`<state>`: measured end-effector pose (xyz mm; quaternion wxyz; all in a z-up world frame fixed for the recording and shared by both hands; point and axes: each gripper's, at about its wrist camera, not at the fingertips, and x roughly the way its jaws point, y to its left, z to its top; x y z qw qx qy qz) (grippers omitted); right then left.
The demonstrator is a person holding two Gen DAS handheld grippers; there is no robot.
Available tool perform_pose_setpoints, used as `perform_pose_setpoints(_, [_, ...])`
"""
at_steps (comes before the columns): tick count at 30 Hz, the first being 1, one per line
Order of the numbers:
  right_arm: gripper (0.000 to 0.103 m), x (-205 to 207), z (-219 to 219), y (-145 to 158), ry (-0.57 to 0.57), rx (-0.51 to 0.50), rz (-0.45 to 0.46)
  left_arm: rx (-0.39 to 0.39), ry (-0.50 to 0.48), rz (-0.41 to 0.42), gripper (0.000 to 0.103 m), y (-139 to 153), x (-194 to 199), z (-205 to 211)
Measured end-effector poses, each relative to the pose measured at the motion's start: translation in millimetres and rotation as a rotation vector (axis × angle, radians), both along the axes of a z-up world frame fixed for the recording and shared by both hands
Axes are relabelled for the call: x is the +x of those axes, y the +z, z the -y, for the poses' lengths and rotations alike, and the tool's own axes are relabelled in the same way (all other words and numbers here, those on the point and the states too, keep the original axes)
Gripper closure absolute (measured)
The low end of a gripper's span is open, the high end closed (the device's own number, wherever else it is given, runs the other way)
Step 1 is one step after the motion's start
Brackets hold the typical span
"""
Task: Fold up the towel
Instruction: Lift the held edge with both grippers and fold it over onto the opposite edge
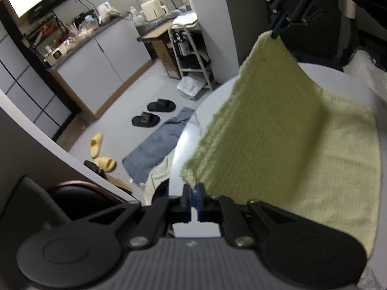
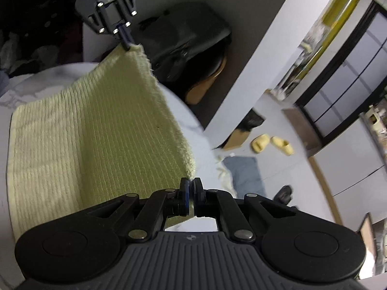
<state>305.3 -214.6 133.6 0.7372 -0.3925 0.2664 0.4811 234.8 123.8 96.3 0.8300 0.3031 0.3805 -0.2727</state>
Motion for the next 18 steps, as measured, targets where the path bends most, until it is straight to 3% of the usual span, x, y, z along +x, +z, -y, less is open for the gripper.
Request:
perform_pose_setpoints(8, [0.099,-29.0,3.1,32.2,0.016,0.032,0.086,0.025,-0.014,0.072,0.099,24.5,-14.4,13.5])
perform_pose_setpoints(12, [0.099,-42.5,7.3,41.1,0.027,0.038,0.084,0.048,-0.018,0.043,0.099,22.7,-23.5,21.1])
perform_pose_setpoints(18, [0.099,-58.5,15.3,30.5,0.044,-0.013,0.038,0.066,-0.030,0.002,0.099,9.5,-40.4,24.7])
